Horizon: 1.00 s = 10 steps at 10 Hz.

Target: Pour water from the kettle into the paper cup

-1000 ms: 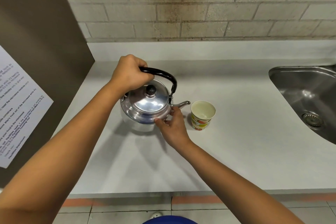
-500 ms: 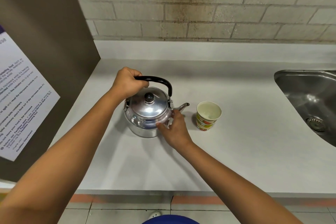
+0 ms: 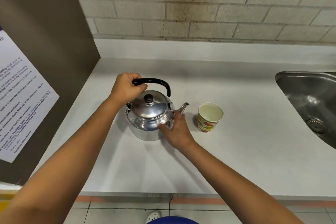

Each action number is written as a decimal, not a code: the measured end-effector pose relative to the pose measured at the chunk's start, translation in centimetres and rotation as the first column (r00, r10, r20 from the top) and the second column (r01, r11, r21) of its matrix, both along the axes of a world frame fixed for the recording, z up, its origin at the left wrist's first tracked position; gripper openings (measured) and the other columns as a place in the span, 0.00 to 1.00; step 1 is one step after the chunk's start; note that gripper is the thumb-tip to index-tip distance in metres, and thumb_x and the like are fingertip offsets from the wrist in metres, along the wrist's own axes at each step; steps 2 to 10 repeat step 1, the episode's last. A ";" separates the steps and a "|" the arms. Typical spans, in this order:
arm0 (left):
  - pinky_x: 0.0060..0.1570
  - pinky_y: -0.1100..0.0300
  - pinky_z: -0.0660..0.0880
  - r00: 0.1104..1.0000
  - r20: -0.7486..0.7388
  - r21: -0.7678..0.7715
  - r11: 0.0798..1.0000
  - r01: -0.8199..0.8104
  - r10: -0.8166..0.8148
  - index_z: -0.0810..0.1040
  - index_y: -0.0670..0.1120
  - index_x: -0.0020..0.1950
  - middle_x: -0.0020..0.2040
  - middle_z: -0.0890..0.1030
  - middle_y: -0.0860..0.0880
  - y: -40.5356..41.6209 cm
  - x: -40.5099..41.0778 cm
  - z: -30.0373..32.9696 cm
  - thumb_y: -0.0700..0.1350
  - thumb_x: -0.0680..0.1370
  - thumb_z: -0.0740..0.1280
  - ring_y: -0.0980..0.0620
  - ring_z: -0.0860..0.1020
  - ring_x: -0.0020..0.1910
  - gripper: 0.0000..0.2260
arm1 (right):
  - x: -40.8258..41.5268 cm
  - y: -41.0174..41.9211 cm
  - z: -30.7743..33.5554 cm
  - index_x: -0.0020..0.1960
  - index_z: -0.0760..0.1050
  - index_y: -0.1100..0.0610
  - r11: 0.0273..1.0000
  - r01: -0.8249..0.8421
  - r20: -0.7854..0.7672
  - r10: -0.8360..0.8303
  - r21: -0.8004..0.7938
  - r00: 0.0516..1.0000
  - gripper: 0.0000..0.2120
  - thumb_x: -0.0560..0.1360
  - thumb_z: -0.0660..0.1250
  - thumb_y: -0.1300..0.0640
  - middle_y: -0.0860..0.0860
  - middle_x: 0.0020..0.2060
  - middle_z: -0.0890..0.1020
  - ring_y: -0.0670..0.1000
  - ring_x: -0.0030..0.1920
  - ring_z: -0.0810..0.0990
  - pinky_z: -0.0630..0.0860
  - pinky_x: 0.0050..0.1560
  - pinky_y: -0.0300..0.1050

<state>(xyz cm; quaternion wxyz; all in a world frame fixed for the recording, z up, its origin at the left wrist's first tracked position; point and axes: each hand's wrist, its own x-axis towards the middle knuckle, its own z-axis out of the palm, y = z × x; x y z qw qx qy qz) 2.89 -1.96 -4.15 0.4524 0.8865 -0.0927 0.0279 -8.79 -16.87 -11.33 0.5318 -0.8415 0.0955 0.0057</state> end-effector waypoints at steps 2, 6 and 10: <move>0.42 0.60 0.72 0.997 0.053 0.091 0.994 0.053 -0.058 0.78 0.53 0.40 0.36 0.79 0.54 -0.2 -0.6 0.6 0.43 0.66 0.70 0.54 0.76 0.36 0.07 | -0.1 -0.1 0.5 0.63 0.64 0.60 0.999 0.005 -0.008 -0.005 -0.050 1.000 0.26 0.69 0.68 0.55 0.59 0.61 0.69 0.48 0.52 0.70 0.63 0.49 0.31; 0.42 0.60 0.72 0.997 0.053 0.091 0.994 0.053 -0.058 0.78 0.53 0.40 0.36 0.79 0.54 -0.2 -0.6 0.6 0.43 0.66 0.70 0.54 0.76 0.36 0.07 | -0.1 -0.1 0.5 0.63 0.64 0.60 0.999 0.005 -0.008 -0.005 -0.050 1.000 0.26 0.69 0.68 0.55 0.59 0.61 0.69 0.48 0.52 0.70 0.63 0.49 0.31; 0.42 0.60 0.72 0.997 0.053 0.091 0.994 0.053 -0.058 0.78 0.53 0.40 0.36 0.79 0.54 -0.2 -0.6 0.6 0.43 0.66 0.70 0.54 0.76 0.36 0.07 | -0.1 -0.1 0.5 0.63 0.64 0.60 0.999 0.005 -0.008 -0.005 -0.050 1.000 0.26 0.69 0.68 0.55 0.59 0.61 0.69 0.48 0.52 0.70 0.63 0.49 0.31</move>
